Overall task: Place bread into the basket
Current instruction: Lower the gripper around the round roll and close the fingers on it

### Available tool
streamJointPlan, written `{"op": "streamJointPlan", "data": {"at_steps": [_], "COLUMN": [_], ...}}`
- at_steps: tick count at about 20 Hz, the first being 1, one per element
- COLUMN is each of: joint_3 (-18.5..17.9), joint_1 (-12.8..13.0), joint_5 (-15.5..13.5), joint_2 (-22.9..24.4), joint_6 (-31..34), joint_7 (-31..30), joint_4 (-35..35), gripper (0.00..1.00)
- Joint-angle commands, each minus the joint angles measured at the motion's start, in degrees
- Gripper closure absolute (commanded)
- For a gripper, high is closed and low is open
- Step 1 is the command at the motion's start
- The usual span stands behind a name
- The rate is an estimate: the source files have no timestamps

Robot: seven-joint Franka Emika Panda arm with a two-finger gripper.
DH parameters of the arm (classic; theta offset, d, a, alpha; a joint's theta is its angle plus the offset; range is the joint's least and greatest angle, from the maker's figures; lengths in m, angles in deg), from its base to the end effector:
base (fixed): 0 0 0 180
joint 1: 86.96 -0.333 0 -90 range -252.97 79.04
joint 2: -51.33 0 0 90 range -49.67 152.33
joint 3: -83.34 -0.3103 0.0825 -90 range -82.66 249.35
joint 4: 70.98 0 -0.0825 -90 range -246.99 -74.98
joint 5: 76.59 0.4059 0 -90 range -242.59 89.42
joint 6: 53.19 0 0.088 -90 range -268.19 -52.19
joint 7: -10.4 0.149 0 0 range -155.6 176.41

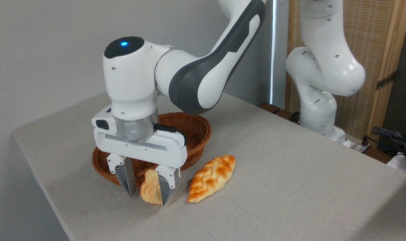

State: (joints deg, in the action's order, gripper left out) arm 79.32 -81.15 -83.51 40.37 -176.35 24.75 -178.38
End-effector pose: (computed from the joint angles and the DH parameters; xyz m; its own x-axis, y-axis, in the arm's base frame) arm 0.6361 -0.0303 0.3613 0.9712 -0.2153 0.1020 -0.2228 -0.9724 0.0697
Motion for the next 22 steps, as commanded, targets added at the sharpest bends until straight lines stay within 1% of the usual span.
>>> {"op": "streamJointPlan", "data": {"at_steps": [1, 3, 4, 5, 6, 9, 22], "joint_3": [-0.19, -0.28, -0.28, -0.45, -0.54, -0.63, -0.72], "joint_1": [-0.01, -0.01, -0.1, -0.1, -0.1, -0.1, -0.1], "joint_5": [-0.81, -0.81, -0.81, -0.9, -0.99, -0.9, -0.55], "joint_2": [0.24, 0.24, 0.24, 0.24, 0.24, 0.24, 0.41], "joint_6": [-1.21, -1.12, -1.12, -1.21, -1.21, -1.12, -0.42], "joint_7": [-0.55, -0.55, -0.55, -0.63, -0.63, -0.55, -0.28], "joint_4": [-0.45, -0.45, -0.45, -0.45, -0.45, -0.45, -0.36], "gripper": [0.45, 0.48, 0.51, 0.58, 0.66, 0.72, 0.72]}}
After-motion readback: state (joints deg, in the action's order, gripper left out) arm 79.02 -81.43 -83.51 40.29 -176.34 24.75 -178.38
